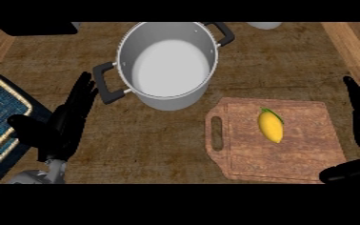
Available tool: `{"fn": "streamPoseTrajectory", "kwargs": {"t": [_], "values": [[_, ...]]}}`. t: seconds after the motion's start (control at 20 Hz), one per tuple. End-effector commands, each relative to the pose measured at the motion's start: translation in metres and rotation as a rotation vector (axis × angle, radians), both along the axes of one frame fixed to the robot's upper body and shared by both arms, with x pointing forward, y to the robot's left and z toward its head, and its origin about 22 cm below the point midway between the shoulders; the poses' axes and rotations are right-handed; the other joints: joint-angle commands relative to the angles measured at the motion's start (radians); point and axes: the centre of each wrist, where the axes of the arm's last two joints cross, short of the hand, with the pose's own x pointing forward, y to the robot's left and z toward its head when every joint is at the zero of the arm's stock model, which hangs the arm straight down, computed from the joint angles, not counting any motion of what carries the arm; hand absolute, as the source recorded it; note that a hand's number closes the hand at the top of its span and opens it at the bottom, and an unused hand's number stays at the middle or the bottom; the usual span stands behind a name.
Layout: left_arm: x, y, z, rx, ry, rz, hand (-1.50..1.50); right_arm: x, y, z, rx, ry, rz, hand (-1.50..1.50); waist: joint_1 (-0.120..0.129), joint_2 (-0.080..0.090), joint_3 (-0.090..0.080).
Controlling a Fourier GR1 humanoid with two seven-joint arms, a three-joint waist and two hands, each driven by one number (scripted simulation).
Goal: Pick the lemon from the cutting board and place it in the pot
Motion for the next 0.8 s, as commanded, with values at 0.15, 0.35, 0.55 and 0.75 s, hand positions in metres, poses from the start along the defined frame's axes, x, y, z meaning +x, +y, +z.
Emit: {"fn": "streamPoseTrajectory", "kwargs": {"t": [0.15,0.35,0.55,0.75], "values": [[0.002,-0.005,0.000,0.003,0.008,-0.034,0.00,-0.017,-0.094,0.015,-0.225,-0.127,-0.015,-1.50,0.027,0.002,-0.002],[0.011,0.000,0.016,0.000,-0.002,-0.032,0.00,-0.026,-0.120,0.040,-0.406,-0.138,-0.040,-1.50,0.027,-0.003,-0.003],[0.010,-0.012,0.008,-0.013,0.013,-0.038,0.00,-0.028,-0.129,0.029,-0.548,-0.096,-0.070,-1.50,0.051,0.000,-0.003],[0.011,-0.017,0.015,0.002,0.012,-0.053,0.00,-0.033,-0.128,0.014,-0.668,-0.021,-0.045,-1.50,0.051,-0.004,-0.005]]}}
